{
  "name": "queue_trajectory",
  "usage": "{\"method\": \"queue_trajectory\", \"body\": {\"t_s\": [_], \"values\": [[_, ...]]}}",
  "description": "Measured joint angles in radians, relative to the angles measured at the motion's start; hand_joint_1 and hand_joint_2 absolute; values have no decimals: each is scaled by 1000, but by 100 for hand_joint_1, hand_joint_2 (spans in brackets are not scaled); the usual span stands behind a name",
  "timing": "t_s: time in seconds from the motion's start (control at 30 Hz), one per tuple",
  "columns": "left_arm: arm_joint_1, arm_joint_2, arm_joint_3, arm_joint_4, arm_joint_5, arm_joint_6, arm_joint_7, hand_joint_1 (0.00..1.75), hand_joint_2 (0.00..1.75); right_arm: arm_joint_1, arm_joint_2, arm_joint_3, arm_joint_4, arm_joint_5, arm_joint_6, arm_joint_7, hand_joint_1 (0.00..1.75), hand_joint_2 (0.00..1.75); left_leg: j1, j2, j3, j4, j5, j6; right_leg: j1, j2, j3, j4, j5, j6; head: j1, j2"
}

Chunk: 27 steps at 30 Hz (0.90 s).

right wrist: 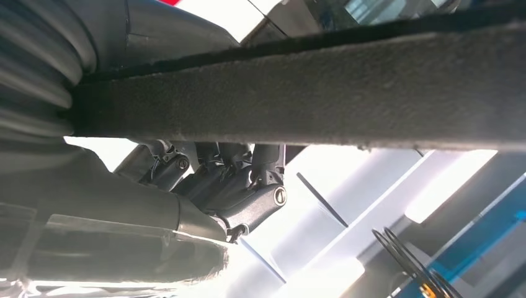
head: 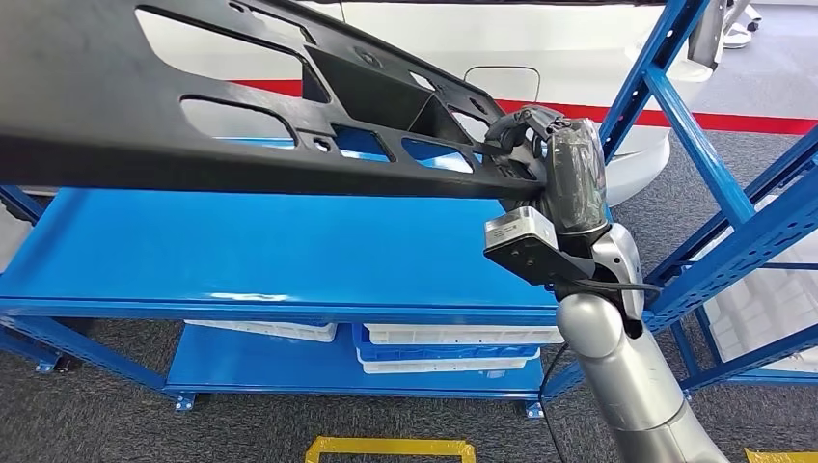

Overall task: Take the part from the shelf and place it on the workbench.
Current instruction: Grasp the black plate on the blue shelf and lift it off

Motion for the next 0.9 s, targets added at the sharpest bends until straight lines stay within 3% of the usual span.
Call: {"method": "queue_trajectory", "body": {"t_s": [0.03,0.1,0.17,0.2,0.27,0.33,0.4,0.47,0.5,0.53,0.6,0.67,0.7,0.8,0.87,0.9], "values": [[2,0,0,1,1,-3,-1,0,0,-3,0,1,3,-3,2,0,175,175,0,-1,-3,1,2,-2,-1,0,13,-16,12,9,1,0],[5,0,3,2,5,-6,-3,0,0,-16,3,4,11,-10,5,0,175,175,2,-2,-11,8,6,-8,-5,0,90,-149,59,27,1,0],[7,1,10,2,15,-7,-6,0,0,-29,8,6,17,-22,12,-5,175,175,2,-4,-21,18,9,-19,-4,5,155,-259,95,29,1,0],[9,2,16,2,21,-7,-10,0,0,-35,12,7,23,-29,17,-9,175,175,1,-4,-26,23,12,-25,-1,8,165,-280,101,26,2,0],[15,4,29,2,33,-6,-18,0,0,-49,27,12,43,-41,23,-19,175,175,1,-7,-33,28,19,-37,2,11,154,-277,108,16,1,0],[24,7,42,3,39,-6,-25,0,0,-65,46,16,70,-49,23,-25,175,175,5,-7,-46,48,-2,-49,-7,8,143,-278,117,-2,-1,0],[30,10,50,3,40,-5,-29,0,0,-76,63,20,88,-53,23,-27,175,175,10,-3,-80,136,-81,-62,-10,3,129,-279,131,-21,-3,0],[32,11,54,4,41,-5,-31,0,0,-82,75,23,102,-54,23,-27,175,175,15,-1,-119,267,-161,-73,-6,-2,110,-278,144,-31,-5,0],[33,11,56,4,41,-5,-32,0,0,-83,79,24,108,-55,23,-27,175,175,16,0,-125,309,-176,-76,-5,-4,101,-278,151,-32,-5,0],[33,12,58,4,41,-5,-32,0,0,-84,82,26,113,-55,23,-27,175,175,18,1,-114,318,-171,-77,-4,-6,92,-277,157,-31,-5,0],[34,12,62,4,41,-5,-33,0,0,-86,86,28,121,-55,23,-27,175,175,20,3,-30,221,-125,-74,-4,-7,79,-276,168,-25,-5,0],[33,13,67,4,41,-6,-34,0,0,-92,90,30,125,-55,23,-27,175,175,19,2,69,79,-105,-67,-2,-7,72,-276,178,-14,-5,0],[32,14,69,4,42,-6,-35,0,0,-96,92,31,127,-55,23,-27,175,175,16,1,94,39,-106,-62,-1,-7,70,-277,184,-8,-4,0],[32,14,72,4,45,-7,-37,0,0,-106,98,32,134,-55,23,-28,175,175,9,2,96,14,-95,-43,-1,-8,66,-279,198,14,-6,0],[31,14,73,4,49,-7,-38,0,0,-110,98,33,141,-55,23,-28,175,175,11,6,84,4,-74,-24,1,-6,45,-244,164,12,-4,0],[31,14,73,5,51,-7,-38,0,0,-112,98,34,145,-55,22,-28,175,175,12,8,76,0,-63,-16,2,-6,25,-196,126,6,-2,0]]}}
